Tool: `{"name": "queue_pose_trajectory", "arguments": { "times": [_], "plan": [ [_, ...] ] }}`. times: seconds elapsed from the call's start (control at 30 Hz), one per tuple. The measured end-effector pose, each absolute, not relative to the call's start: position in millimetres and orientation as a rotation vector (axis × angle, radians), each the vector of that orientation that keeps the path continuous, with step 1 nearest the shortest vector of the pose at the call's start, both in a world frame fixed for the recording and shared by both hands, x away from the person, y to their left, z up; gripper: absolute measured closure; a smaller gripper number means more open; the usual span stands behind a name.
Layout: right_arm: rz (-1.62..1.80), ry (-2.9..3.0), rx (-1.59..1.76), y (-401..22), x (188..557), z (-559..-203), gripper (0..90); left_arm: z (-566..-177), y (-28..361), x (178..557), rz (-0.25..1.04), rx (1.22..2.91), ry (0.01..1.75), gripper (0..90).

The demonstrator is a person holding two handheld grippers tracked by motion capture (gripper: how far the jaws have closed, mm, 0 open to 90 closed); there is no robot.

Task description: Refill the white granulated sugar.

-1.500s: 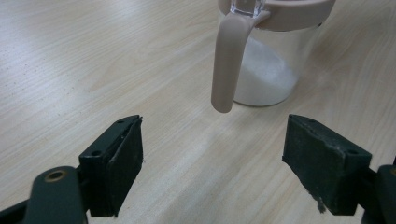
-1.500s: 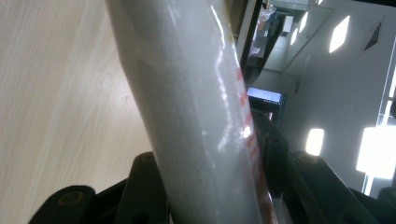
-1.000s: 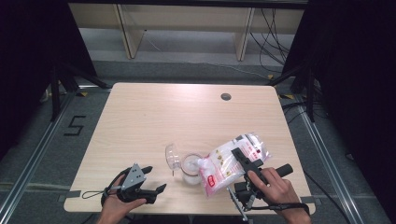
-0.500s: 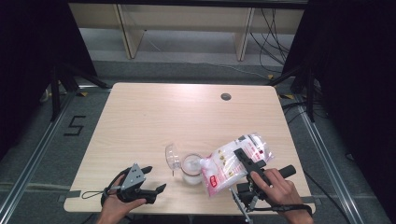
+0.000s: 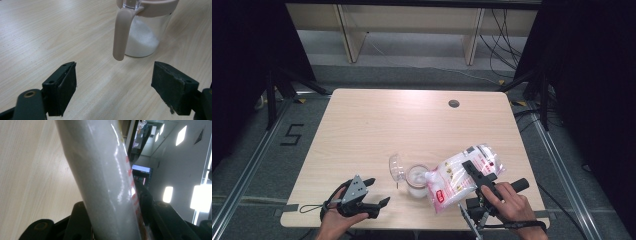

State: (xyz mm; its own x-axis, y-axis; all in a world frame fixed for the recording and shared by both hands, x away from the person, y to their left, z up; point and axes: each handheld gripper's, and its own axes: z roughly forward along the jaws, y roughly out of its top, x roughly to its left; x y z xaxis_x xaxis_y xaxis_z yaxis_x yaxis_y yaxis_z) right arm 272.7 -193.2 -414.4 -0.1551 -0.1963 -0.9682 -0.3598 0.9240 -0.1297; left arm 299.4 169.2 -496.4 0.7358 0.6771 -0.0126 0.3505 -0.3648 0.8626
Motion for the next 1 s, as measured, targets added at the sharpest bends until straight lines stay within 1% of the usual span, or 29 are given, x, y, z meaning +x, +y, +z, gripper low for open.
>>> {"name": "queue_pose_trajectory", "arguments": {
  "times": [0.1,0.17,0.23,0.5,0.63,1.0],
  "plan": [
    [0.130,1.712,-0.503,-189.5,274.5,-410.1,66.6,-496.4,169.0,299.3,0.430,1.983,0.782,19.7],
    [0.144,1.732,-0.451,-190.5,272.9,-414.0,66.6,-496.3,169.2,299.4,0.433,1.988,0.777,19.6],
    [0.124,1.718,-0.504,-187.4,273.7,-410.5,66.7,-496.5,169.0,299.3,0.430,1.984,0.783,19.6],
    [0.146,1.742,-0.443,-187.4,272.9,-411.9,67.0,-496.4,168.9,299.6,0.439,1.990,0.775,19.6],
    [0.138,1.718,-0.505,-186.8,276.4,-409.3,67.1,-495.9,169.5,300.3,0.449,1.998,0.757,19.6],
    [0.179,1.751,-0.452,-189.9,279.5,-414.9,67.3,-495.8,169.7,300.4,0.453,2.001,0.756,19.7]
  ]
}}
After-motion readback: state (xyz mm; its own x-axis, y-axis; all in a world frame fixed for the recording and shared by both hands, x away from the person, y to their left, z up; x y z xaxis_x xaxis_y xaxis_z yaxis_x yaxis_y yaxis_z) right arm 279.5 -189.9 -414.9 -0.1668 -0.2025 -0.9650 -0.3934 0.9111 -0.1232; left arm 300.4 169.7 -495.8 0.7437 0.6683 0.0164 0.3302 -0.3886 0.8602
